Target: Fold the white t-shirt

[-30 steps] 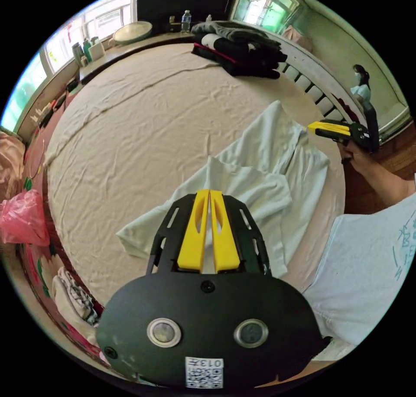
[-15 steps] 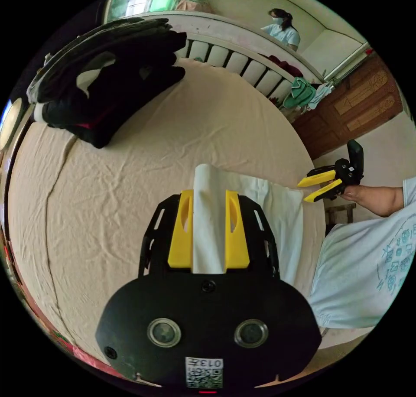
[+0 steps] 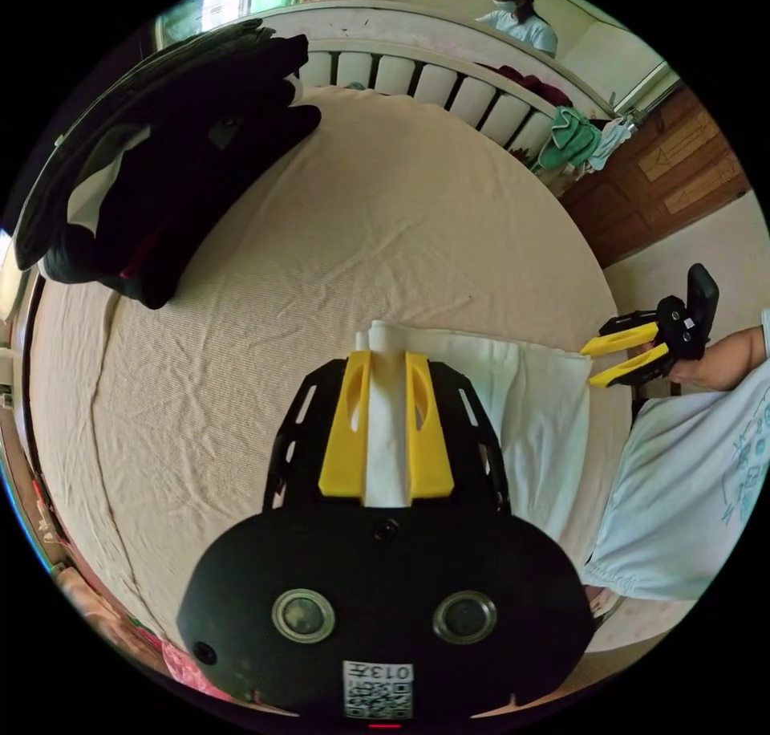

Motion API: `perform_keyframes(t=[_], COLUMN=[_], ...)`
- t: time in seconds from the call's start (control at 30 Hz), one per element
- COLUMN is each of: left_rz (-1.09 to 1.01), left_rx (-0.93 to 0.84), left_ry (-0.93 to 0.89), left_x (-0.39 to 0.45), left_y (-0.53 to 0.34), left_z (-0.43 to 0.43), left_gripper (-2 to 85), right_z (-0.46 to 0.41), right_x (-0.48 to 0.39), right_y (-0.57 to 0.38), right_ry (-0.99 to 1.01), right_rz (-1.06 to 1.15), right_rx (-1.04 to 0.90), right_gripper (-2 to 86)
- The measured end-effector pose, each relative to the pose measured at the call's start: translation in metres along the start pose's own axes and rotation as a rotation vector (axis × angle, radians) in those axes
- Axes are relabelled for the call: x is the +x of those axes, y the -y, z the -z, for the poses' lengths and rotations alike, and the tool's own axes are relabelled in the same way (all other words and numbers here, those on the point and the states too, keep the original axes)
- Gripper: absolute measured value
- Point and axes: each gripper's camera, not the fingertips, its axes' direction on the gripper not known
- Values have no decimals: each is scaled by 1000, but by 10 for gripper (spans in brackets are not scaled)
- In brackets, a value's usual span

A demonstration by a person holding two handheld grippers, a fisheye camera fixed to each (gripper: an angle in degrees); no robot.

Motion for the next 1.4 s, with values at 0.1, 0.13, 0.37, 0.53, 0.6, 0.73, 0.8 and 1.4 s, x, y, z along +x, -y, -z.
perform_keyframes(t=[0.1, 0.13, 0.37, 0.53, 0.6, 0.73, 0.8, 1.4], left_rz=[-10, -19, -32, 40, 86, 238, 305, 733], left_rx=[-1, 5, 325, 500, 526, 547, 535, 463], left_ry=[23, 29, 11, 41, 62, 78, 82, -39], left_x=[12, 17, 41, 41, 40, 31, 27, 15], left_y=[-9, -14, -114, -247, -301, -416, -455, -622], left_z=[7, 13, 131, 217, 237, 255, 253, 235], left_gripper=[23, 16, 5, 5, 5, 6, 6, 83], right_z=[-2, 0, 51, 53, 34, -18, -63, -219], right_x=[5, 5, -48, -139, -189, -261, -302, -407], right_y=[0, -1, -3, 0, -3, -11, -21, -59], right_ry=[34, 33, 244, 344, 367, 420, 396, 227], right_rz=[-23, -29, 155, 457, 603, 781, 883, 1260], right_rx=[-13, -4, 132, 104, 69, -32, -92, -345], right_gripper=[33, 29, 16, 16, 17, 20, 22, 70])
